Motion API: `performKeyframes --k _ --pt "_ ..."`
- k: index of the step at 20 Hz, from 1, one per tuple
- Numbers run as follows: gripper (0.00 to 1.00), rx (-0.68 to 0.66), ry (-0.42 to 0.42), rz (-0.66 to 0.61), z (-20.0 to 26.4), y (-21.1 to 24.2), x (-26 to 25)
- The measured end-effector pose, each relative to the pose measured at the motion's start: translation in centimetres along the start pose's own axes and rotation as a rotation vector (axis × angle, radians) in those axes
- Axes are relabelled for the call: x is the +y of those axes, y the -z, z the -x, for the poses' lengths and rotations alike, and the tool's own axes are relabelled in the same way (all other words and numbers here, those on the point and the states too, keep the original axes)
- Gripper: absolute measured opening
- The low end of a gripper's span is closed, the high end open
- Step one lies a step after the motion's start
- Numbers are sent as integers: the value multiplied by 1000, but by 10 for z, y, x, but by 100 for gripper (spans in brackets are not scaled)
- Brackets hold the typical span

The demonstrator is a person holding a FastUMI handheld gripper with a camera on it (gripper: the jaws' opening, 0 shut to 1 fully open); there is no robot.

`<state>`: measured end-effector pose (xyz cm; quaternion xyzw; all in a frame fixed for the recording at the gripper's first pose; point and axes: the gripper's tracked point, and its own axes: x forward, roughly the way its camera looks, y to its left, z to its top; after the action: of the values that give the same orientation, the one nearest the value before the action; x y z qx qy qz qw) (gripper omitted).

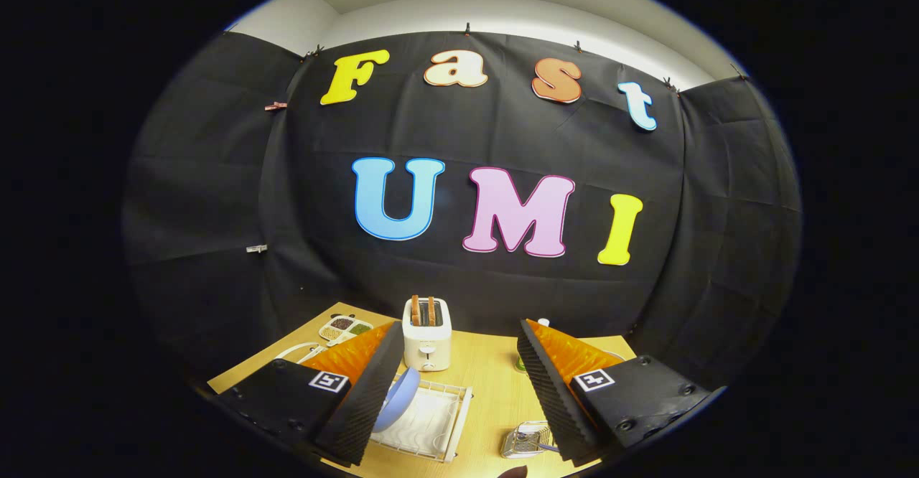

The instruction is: Take the plate from the dish rack, then take the spoon from the basket and place it into the plate.

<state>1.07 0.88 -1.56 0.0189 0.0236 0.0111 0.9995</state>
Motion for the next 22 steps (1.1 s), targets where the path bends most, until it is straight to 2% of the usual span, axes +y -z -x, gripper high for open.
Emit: performKeyframes --k 9,17,22 --pt "97 79 -11 -4 -17 24 7" --pt "95 460 -106 -68 -62 130 64" --pt "86 613 -66 -80 -88 187 77"
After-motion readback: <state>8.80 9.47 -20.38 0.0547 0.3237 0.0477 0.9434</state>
